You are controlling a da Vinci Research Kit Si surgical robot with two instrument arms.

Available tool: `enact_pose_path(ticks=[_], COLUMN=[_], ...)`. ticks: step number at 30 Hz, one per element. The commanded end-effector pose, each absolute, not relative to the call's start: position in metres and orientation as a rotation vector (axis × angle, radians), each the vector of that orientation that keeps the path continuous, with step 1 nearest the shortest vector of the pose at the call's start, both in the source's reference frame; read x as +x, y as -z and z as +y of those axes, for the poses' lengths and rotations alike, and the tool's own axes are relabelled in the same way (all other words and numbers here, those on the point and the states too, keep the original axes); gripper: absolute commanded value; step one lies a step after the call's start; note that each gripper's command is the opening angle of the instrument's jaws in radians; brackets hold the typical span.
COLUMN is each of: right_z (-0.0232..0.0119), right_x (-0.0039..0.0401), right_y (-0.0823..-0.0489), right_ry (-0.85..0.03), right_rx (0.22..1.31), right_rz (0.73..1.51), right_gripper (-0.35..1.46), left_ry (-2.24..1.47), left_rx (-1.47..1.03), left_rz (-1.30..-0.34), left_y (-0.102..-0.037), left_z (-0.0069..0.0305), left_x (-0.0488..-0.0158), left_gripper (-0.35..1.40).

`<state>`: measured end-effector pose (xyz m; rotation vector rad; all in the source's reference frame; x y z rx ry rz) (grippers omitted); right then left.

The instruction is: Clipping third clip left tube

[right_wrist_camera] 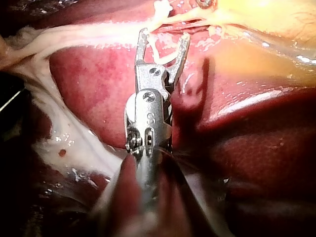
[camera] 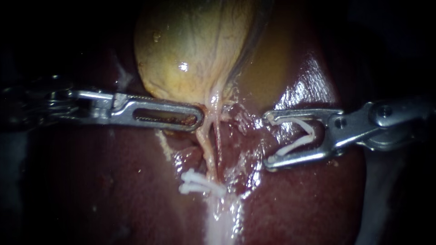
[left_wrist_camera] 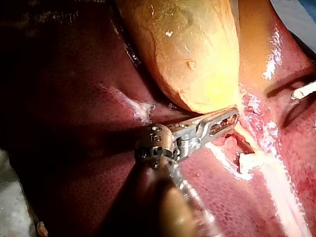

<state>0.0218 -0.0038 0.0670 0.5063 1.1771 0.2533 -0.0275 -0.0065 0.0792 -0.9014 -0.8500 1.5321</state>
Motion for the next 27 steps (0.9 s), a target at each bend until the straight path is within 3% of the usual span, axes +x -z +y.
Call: enact_pose_path(ticks=[1,27], right_z=[-0.0038,-0.0038], right_x=[0.0218,0.0219], right_y=[-0.0670,-0.0670], right_ry=[-0.253,-0.252], right_rx=[0.506,0.508], right_rz=[1.177,1.178], right_gripper=[0.49,0.49], left_ry=[-1.532,-1.505], left_rx=[-0.902,-0.912], left_rz=[-0.851,-0.845], left_y=[-0.0791,-0.0711], left_z=[-0.0064,-0.0042], left_x=[-0.0275,-0.0235], left_gripper=[-0.35,-0.35])
